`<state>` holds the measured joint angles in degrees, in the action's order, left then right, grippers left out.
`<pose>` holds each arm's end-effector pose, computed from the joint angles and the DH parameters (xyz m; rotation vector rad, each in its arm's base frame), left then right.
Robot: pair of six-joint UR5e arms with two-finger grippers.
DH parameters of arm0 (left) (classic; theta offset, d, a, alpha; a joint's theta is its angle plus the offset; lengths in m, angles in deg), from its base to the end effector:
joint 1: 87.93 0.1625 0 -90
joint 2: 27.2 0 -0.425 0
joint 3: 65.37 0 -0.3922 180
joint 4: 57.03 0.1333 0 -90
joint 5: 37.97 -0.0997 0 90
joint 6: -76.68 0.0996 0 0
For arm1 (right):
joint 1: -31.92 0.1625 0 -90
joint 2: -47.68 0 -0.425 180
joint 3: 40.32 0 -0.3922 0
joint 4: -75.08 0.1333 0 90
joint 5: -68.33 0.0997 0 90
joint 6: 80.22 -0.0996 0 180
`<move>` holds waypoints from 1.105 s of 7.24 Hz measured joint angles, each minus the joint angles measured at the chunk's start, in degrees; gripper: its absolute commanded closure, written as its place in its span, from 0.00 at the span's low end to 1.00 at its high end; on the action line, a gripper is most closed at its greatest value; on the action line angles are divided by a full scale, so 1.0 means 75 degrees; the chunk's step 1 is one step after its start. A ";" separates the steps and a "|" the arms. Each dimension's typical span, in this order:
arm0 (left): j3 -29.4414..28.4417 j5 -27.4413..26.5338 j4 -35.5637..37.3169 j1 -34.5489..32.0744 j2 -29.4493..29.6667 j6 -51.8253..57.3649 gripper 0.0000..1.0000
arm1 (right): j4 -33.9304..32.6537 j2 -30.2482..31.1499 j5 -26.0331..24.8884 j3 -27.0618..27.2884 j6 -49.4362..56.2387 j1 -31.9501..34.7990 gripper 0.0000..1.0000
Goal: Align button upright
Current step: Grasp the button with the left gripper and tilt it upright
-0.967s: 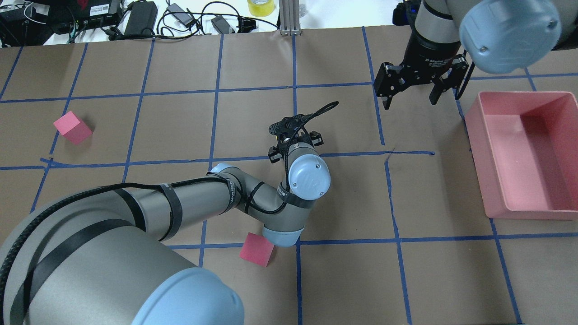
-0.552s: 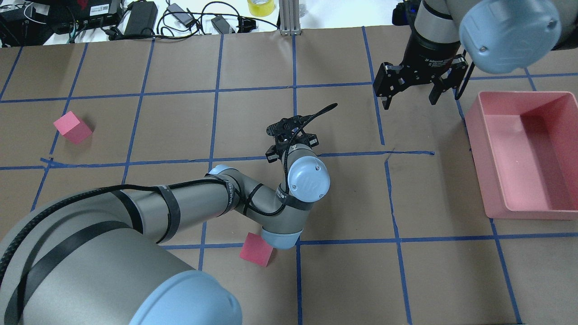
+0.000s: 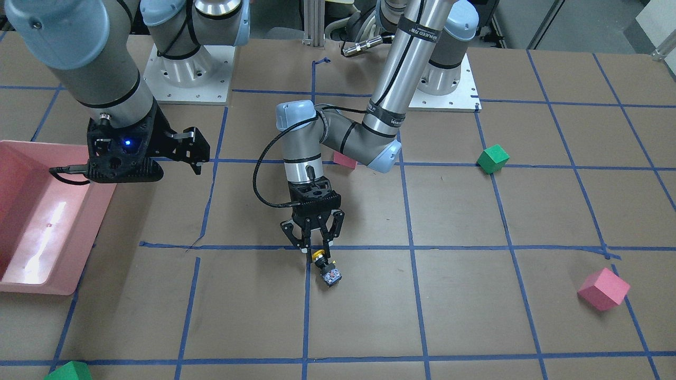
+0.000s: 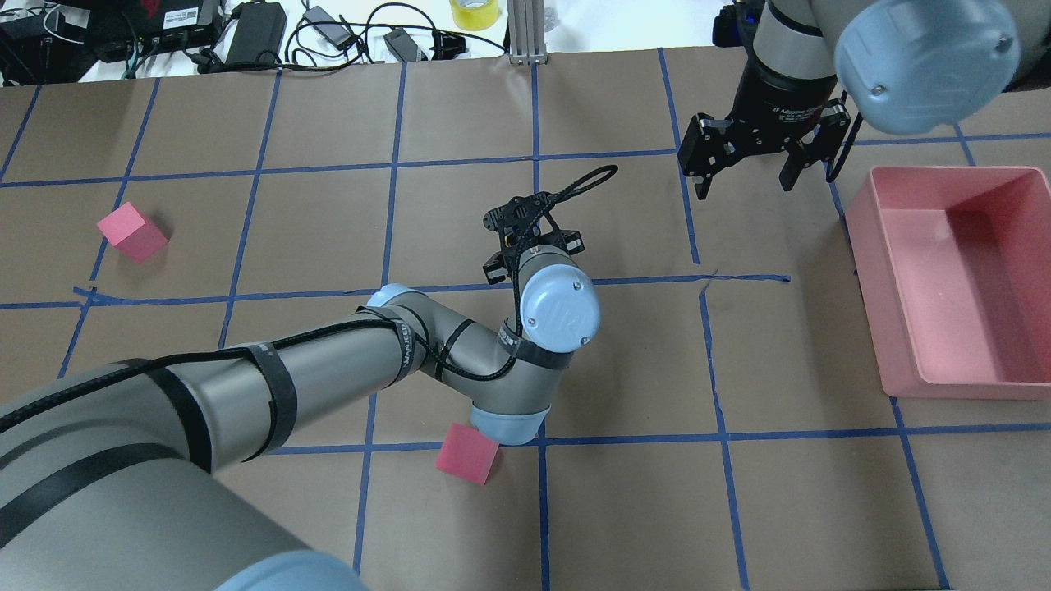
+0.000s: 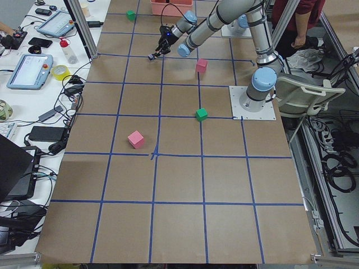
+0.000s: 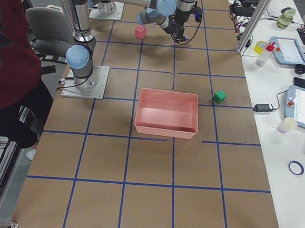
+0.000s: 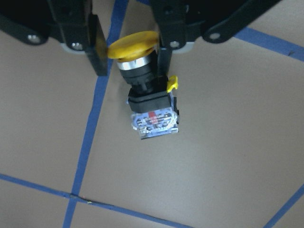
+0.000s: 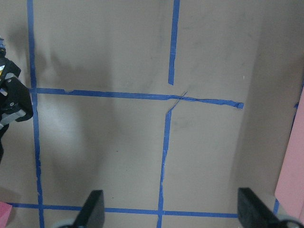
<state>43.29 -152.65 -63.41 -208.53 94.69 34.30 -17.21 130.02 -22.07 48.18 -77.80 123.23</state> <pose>-0.3878 -0.4755 0.1991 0.4918 -2.9058 1.0845 0.1449 -0.5362 0.4355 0.1023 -3.1318 -0.1060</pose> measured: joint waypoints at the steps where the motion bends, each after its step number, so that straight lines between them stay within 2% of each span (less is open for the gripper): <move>1: -0.0193 0.0496 -0.1038 0.0120 -0.0446 -0.0006 1.00 | 0.0020 0.0005 -0.0044 -0.0006 0.0003 -0.0012 0.00; 3: -0.0844 0.1999 -0.3562 0.0748 -0.1147 0.0006 1.00 | 0.0071 0.0125 -0.0059 -0.0069 0.0074 -0.0008 0.00; 5: -0.1433 0.4014 -0.5627 0.1433 -0.1300 0.0043 1.00 | 0.0089 0.0370 0.0011 -0.0081 0.0280 0.0058 0.00; 7: -0.1704 0.5666 -0.6701 0.1862 -0.1144 0.0307 1.00 | 0.0080 0.0376 0.0140 -0.0025 0.0371 0.0073 0.00; 8: -0.1750 0.6149 -0.6930 0.2007 -0.1016 0.0496 1.00 | 0.0060 0.0352 0.0290 -0.0013 0.0394 0.0076 0.00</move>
<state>30.16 -106.53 -115.39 -193.48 87.07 38.02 -16.76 132.66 -19.90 48.08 -74.84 123.79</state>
